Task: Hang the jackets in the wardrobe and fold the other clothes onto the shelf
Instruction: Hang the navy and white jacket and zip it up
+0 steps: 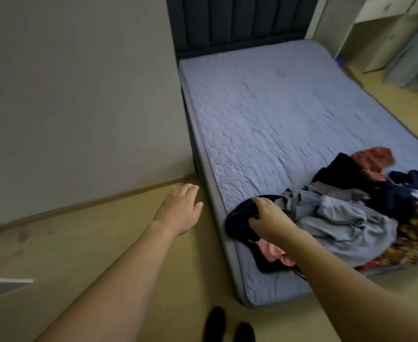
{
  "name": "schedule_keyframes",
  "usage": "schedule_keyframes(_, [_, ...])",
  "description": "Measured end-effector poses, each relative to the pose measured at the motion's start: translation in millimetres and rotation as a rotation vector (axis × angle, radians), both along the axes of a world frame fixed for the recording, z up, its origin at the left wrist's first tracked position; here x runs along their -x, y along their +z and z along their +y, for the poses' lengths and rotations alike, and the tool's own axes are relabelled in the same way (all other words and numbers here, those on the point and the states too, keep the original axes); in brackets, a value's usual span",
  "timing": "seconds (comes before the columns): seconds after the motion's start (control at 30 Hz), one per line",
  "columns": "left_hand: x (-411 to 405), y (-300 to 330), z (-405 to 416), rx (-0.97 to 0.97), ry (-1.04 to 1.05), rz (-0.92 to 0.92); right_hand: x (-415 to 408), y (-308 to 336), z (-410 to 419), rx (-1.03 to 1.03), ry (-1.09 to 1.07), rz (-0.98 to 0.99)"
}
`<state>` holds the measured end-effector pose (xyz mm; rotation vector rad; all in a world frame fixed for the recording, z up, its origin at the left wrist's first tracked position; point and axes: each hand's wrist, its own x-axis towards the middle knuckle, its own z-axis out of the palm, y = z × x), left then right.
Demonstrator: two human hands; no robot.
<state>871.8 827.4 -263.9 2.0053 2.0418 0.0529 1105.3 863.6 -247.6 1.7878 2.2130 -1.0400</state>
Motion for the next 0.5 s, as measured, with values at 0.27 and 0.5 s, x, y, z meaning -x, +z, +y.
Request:
schedule_keyframes(0.27, [-144.8, -46.4, 85.8, 0.065, -0.061, -0.061, -158.6, -37.0, 67.4, -0.013, -0.109, -0.024])
schedule_keyframes(0.5, [-314.9, -75.9, 149.8, 0.126, -0.038, -0.081, -329.9, -60.6, 134.4, 0.022, -0.078, -0.028])
